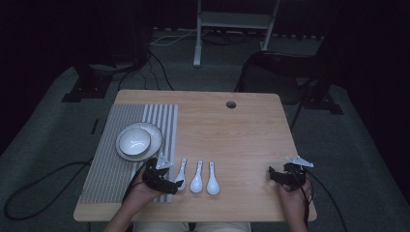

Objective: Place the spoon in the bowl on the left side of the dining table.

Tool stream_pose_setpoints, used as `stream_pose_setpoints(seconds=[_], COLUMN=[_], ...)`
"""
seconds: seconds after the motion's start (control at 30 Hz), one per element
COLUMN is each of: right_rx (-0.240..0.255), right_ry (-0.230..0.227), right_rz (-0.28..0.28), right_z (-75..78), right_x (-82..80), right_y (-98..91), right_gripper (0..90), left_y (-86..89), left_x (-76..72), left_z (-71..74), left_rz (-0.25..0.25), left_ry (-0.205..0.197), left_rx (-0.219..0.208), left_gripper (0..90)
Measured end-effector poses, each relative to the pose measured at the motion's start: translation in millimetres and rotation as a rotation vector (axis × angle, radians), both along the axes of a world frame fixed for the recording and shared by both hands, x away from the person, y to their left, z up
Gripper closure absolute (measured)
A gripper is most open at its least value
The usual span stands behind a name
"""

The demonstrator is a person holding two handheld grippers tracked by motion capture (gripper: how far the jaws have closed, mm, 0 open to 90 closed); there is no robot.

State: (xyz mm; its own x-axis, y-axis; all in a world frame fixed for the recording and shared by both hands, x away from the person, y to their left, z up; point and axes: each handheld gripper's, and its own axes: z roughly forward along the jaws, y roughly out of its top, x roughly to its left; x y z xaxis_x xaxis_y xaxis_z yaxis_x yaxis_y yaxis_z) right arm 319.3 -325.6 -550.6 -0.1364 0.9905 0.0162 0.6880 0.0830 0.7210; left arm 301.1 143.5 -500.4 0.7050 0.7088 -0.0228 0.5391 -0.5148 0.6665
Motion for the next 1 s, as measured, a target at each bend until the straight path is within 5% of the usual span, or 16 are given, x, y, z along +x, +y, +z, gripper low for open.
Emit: stream_pose_setpoints(seconds=[1.0], right_rx=[-0.001], right_ry=[0.000], right_rz=[0.001], right_z=[0.0], right_x=[0.0], right_y=[-0.1], right_gripper=[11.9], left_y=[-68.6], left_x=[9.7], left_z=[4.1], left_rz=[-0.122], left_ry=[-0.004], left_rx=[0.022], left_gripper=[5.4])
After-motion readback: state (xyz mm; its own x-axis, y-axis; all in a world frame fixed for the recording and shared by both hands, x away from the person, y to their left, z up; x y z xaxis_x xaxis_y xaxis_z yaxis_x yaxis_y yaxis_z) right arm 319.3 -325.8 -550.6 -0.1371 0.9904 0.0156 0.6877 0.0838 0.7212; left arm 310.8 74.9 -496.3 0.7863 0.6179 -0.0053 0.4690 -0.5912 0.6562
